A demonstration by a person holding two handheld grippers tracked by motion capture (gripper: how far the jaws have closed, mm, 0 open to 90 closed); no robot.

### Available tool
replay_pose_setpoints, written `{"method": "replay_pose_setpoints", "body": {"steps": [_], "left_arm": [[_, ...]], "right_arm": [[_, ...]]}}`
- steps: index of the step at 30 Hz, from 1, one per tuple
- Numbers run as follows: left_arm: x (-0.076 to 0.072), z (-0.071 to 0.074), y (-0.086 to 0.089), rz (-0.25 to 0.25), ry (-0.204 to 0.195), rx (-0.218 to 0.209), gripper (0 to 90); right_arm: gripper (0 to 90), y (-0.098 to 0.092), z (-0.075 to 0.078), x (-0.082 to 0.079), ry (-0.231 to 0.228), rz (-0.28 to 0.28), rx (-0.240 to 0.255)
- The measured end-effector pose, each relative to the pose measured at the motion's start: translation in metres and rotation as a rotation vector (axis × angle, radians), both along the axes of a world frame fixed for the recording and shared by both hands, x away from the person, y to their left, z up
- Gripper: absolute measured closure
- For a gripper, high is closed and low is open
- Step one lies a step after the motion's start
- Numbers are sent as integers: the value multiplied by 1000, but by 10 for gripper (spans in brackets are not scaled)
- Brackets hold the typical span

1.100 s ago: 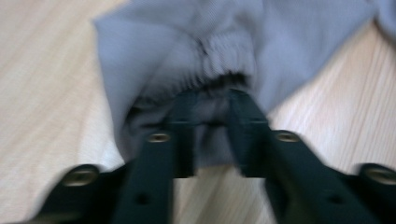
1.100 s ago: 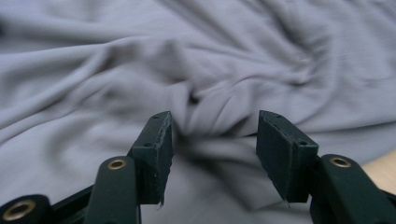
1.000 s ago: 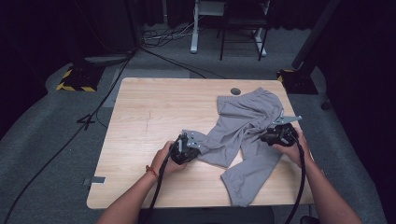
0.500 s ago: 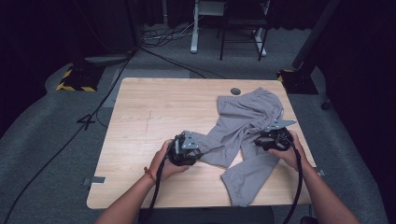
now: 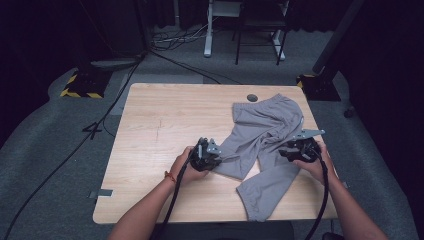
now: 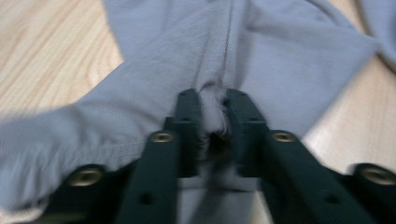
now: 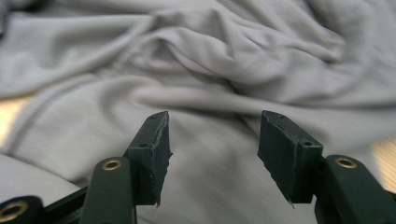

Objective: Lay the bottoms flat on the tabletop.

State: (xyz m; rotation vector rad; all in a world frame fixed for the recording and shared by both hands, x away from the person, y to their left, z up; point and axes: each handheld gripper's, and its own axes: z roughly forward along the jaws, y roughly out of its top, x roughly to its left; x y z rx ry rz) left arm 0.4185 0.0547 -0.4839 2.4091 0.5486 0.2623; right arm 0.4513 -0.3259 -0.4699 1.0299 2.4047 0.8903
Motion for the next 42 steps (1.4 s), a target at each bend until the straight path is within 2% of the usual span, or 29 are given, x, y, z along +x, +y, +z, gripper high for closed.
{"method": "replay_pose_setpoints", "body": {"steps": [1, 4, 7, 10, 11, 17, 19, 21, 22, 24, 26, 27, 29, 30, 31, 33, 34, 35, 37, 40, 42], "left_arm": [[-1, 1, 1, -7, 5, 3, 819], [-9, 6, 7, -27, 25, -33, 828], [-25, 13, 14, -64, 44, -79, 828], [-52, 19, 17, -147, 71, -89, 827], [-59, 19, 17, -167, 72, -84, 825], [-109, 20, 14, -312, 140, -65, 804], [-124, 21, 10, -370, 145, -62, 733], [-137, 26, 6, -426, 126, -42, 628], [-139, 28, 4, -422, 115, -42, 534], [-138, 35, 2, -389, 95, -80, 427], [-133, 42, 2, -361, 69, -116, 317], [-127, 46, 2, -344, 49, -124, 297], [-110, 54, 3, -316, 24, -167, 271], [-97, 56, 3, -279, 12, -179, 271], [-83, 57, 1, -242, -6, -177, 270], [-51, 56, -7, -168, -57, -143, 271], [-34, 53, -13, -128, -53, -148, 281], [-12, 48, -21, -87, -60, -119, 299], [16, 39, -36, -24, -75, -80, 314], [57, 24, -56, 70, -40, -66, 349], [76, 15, -69, 112, -36, -56, 400]], "right_arm": [[438, -5, 0, -1, -1, -11, 1], [431, -15, -1, -1, -11, -55, 1], [431, -24, -8, 1, -7, -99, 3], [430, -29, -17, 7, 11, -131, 6], [428, -31, -20, 9, 19, -137, 23], [439, -34, -21, 13, 29, -155, 53], [439, -32, -21, 13, 28, -148, 48], [437, -30, -20, 13, 30, -139, 46], [434, -29, -20, 13, 29, -135, 41], [429, -28, -20, 14, 30, -135, 40], [424, -27, -20, 14, 28, -132, 39], [421, -27, -20, 14, 28, -133, 38], [418, -26, -20, 14, 25, -132, 37], [421, -26, -19, 15, 22, -132, 35], [423, -26, -19, 15, 10, -141, 30], [431, -27, -16, 17, -7, -153, 39], [439, -27, -15, 18, -16, -162, 47], [445, -28, -13, 19, -22, -168, 45], [452, -30, -12, 22, -34, -186, 36], [472, -33, -11, 30, -46, -205, 25], [474, -35, -13, 37, -31, -221, 31]]}}
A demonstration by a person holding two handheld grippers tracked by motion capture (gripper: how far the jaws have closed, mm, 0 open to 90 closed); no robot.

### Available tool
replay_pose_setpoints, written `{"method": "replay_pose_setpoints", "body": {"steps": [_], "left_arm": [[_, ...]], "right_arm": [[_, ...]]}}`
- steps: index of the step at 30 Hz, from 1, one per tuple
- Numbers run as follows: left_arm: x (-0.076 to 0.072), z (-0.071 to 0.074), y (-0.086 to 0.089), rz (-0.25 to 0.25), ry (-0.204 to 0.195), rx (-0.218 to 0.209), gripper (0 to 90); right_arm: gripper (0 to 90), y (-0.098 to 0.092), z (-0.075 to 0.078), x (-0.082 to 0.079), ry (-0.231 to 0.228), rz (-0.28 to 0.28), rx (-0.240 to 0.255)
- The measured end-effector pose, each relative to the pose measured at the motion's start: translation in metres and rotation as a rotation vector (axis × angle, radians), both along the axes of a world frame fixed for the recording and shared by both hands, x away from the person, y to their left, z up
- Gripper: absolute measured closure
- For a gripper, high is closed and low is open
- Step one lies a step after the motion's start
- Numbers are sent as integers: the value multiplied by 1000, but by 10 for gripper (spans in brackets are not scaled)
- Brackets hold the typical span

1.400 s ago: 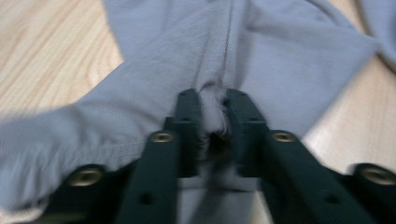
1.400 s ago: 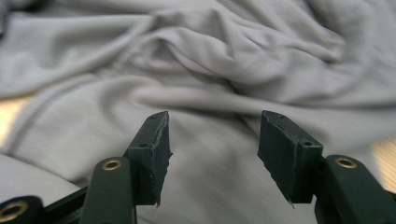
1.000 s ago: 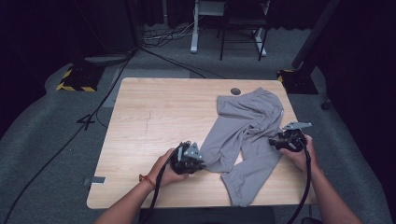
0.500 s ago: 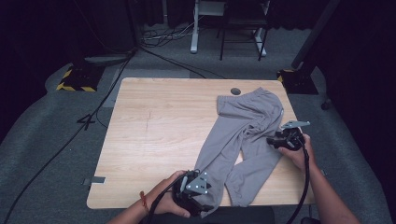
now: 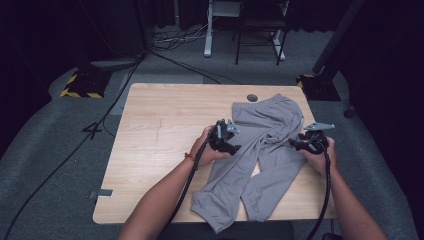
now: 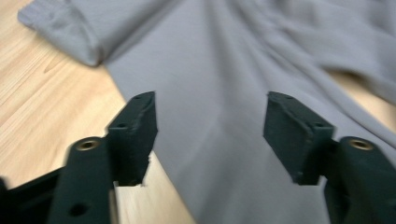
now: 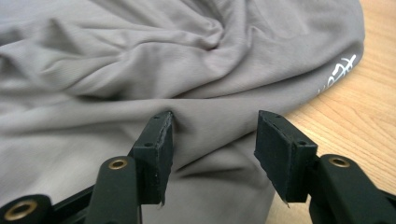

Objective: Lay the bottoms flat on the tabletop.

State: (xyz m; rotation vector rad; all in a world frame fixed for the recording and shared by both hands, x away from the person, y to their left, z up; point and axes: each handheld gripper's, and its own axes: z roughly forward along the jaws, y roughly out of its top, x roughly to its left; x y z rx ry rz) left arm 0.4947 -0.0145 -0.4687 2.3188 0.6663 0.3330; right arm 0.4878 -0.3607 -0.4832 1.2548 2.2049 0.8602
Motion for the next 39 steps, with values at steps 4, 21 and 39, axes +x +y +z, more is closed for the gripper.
{"method": "replay_pose_setpoints", "body": {"steps": [4, 21, 39], "left_arm": [[21, -17, -23, 46, -12, 62, 500], [12, -18, 69, 230, -85, 192, 685], [-55, -4, 181, 321, 27, 75, 436]], "right_arm": [[474, -7, -8, 9, 21, -48, 30], [432, 52, -10, 38, 43, 85, 42], [412, 56, 1, -4, 61, 203, -33]]}}
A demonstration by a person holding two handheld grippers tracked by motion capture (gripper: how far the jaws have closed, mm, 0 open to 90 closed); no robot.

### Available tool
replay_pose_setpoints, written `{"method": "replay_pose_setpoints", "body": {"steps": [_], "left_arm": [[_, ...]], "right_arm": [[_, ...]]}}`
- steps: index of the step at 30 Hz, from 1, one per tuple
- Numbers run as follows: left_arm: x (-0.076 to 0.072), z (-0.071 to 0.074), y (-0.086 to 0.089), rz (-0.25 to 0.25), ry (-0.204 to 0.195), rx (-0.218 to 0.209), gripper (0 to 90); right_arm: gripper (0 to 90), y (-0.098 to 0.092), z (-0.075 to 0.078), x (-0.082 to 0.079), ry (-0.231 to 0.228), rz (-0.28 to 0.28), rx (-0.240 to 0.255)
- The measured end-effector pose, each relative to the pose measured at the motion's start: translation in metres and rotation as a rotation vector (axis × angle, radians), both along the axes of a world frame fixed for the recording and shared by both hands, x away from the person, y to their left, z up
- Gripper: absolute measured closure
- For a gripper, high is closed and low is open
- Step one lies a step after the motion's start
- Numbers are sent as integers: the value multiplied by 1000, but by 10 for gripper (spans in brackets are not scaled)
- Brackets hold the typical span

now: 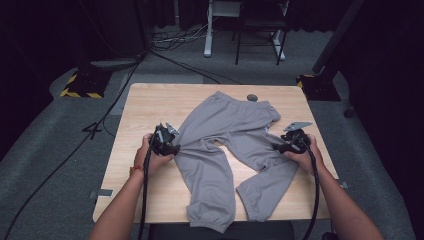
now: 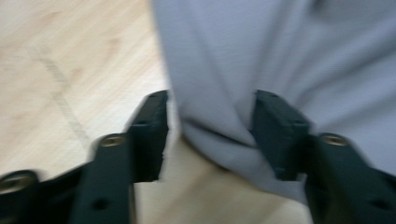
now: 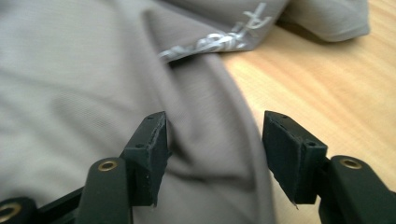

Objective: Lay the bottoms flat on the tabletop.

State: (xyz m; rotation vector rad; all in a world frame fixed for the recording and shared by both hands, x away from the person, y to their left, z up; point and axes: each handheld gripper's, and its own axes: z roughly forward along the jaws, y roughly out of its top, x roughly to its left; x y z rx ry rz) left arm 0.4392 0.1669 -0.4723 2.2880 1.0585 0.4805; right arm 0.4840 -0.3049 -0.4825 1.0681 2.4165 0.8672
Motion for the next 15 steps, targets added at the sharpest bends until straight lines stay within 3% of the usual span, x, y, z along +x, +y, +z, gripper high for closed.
{"method": "replay_pose_setpoints", "body": {"steps": [4, 8, 10, 12, 13, 15], "left_arm": [[-35, 13, -23, -143, -41, -45, 323], [-67, 10, -53, -278, -35, -17, 323], [-78, 5, -62, -309, -26, -21, 324], [-87, 0, -67, -340, -10, -4, 328], [-90, -3, -69, -355, -1, 20, 329], [-95, -10, -71, -368, 30, 23, 329]], "right_arm": [[418, 6, 10, -35, -38, 75, -5], [419, 19, 15, -70, -47, 155, -24], [423, 21, 15, -86, -28, 183, 21], [423, 24, 13, -100, -50, 188, -15], [424, 24, 13, -105, -43, 202, -3], [423, 24, 8, -110, -11, 212, 5]]}}
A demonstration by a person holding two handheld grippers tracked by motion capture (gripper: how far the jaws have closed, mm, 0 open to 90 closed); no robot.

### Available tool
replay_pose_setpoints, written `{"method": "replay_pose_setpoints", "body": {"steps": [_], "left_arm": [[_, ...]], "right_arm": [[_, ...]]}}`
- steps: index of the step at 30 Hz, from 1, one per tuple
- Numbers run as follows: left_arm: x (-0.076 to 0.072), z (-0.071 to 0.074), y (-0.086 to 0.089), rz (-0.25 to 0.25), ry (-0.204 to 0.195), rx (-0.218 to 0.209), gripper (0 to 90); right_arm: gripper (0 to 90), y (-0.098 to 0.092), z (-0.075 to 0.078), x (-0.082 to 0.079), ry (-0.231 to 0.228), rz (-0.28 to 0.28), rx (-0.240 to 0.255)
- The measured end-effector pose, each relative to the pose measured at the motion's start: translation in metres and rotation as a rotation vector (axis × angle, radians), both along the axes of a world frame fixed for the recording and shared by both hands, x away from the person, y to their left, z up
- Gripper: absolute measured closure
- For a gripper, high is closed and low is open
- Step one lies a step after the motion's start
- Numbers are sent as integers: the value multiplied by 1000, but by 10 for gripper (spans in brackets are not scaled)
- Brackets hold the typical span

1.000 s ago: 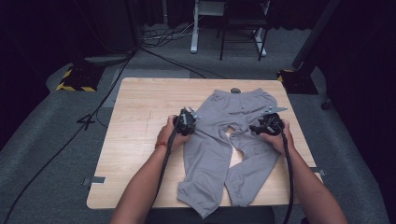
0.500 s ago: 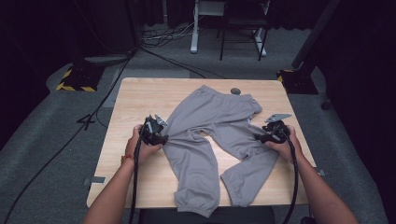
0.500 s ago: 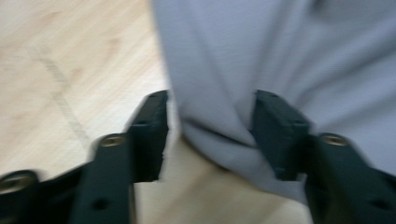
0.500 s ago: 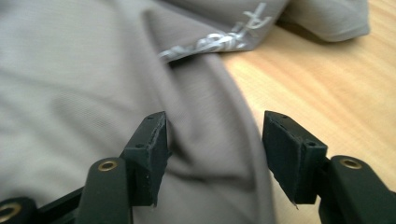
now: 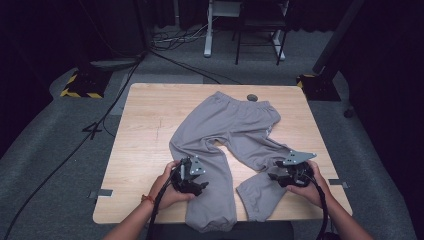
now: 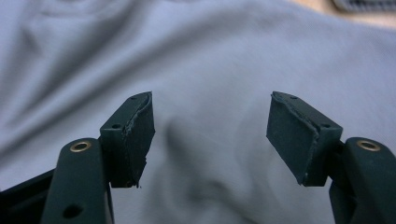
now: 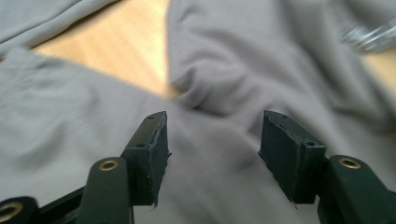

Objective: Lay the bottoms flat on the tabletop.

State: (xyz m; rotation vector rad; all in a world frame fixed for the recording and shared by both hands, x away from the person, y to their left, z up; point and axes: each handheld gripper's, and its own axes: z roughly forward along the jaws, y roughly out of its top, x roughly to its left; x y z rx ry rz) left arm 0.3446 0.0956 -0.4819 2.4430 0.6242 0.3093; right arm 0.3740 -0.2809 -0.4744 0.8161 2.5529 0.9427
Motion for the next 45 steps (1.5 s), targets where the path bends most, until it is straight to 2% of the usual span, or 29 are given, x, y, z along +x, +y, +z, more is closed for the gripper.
{"method": "replay_pose_setpoints", "body": {"steps": [1, 3, 5, 7, 9, 11, 14, 16, 18, 19, 20, 21, 22, 23, 24, 26, 27, 29, 30, 31, 32, 34, 36, 37, 38, 39, 41, 43, 45], "left_arm": [[-3, -3, -1, -6, 6, 19, 329], [-10, -4, 0, -11, 16, 1, 342], [-16, -4, 2, -17, 19, -4, 341], [-23, -5, 4, -23, 43, -20, 350], [-30, -6, 7, -28, 72, -33, 348], [-38, -6, 10, -41, 80, -32, 345], [-50, -5, 12, -70, 88, -17, 337], [-57, -3, 14, -83, 81, -5, 316], [-60, 4, 16, -82, 62, -61, 310], [-59, 7, 17, -86, 53, -89, 310], [-57, 12, 18, -79, 36, -127, 307], [-52, 17, 19, -67, 13, -145, 304], [-48, 19, 19, -53, -4, -149, 295], [-41, 22, 17, -35, -28, -145, 283], [-33, 24, 16, -24, -48, -149, 281], [-11, 26, 12, 7, -73, -155, 282], [2, 28, 10, 22, -91, -150, 281], [34, 30, 6, 75, -121, -142, 284], [55, 31, 5, 97, -123, -172, 286], [68, 31, 3, 113, -136, -163, 301], [85, 31, 1, 140, -151, -143, 299], [123, 27, 2, 200, -120, -178, 304], [146, 21, 1, 252, -114, -161, 309], [157, 17, 1, 272, -85, -170, 315], [166, 13, 0, 290, -73, -148, 317], [172, 8, -1, 304, -78, -122, 316], [182, -2, -3, 328, -32, -114, 330], [187, -10, -5, 345, -34, -83, 332], [190, -14, -2, 375, 4, -131, 347]], "right_arm": [[425, 1, -3, -2, 21, 13, -2], [426, 3, -9, -6, 44, 38, -9], [431, 5, -12, -10, 76, 66, 7], [435, 6, -12, -14, 88, 90, 13], [427, 8, -12, -20, 112, 126, 41], [421, 13, -13, -31, 113, 171, 38], [421, 22, -12, -50, 153, 286, 43], [423, 30, -9, -66, 192, 397, 21], [432, 35, -6, -78, 208, 514, -9], [438, 36, -2, -83, 206, 555, 1], [441, 35, 2, -84, 201, 567, 23], [438, 34, 8, -82, 182, 560, 58], [438, 30, 16, -76, 142, 516, 92], [449, 28, 21, -70, 109, 479, 104], [457, 26, 27, -60, 67, 409, 110], [496, 20, 34, -34, -39, 233, 80], [510, 15, 35, -19, -67, 174, 78], [541, 3, 33, 15, -107, 12, 78], [535, -3, 29, 32, -103, -48, 68], [535, -10, 22, 51, -79, -96, 47], [535, -13, 18, 60, -69, -127, 40], [535, -18, 8, 78, -31, -163, 33], [563, -19, -1, 86, 10, -175, 43], [584, -18, -4, 88, 22, -177, 23], [615, -17, -7, 89, 19, -177, 2], [643, -17, -9, 90, 21, -190, -17], [722, -22, -10, 92, 44, -197, 6], [796, -25, -9, 91, 44, -209, -20], [857, -31, -8, 90, 48, -229, -32]]}}
